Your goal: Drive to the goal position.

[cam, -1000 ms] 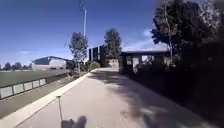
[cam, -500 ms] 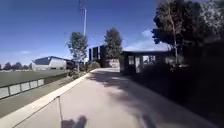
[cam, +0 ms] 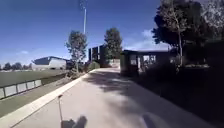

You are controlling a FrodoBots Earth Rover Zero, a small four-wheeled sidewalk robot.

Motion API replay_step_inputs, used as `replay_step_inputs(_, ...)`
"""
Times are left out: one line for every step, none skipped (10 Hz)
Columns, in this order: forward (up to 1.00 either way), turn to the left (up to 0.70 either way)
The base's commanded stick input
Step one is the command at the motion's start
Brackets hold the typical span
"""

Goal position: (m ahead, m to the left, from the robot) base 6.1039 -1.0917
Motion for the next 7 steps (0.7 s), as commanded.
replay_step_inputs(1.0,0.0)
replay_step_inputs(1.0,0.0)
replay_step_inputs(1.0,0.0)
replay_step_inputs(1.0,0.0)
replay_step_inputs(1.0,0.0)
replay_step_inputs(1.0,0.0)
replay_step_inputs(1.0,0.0)
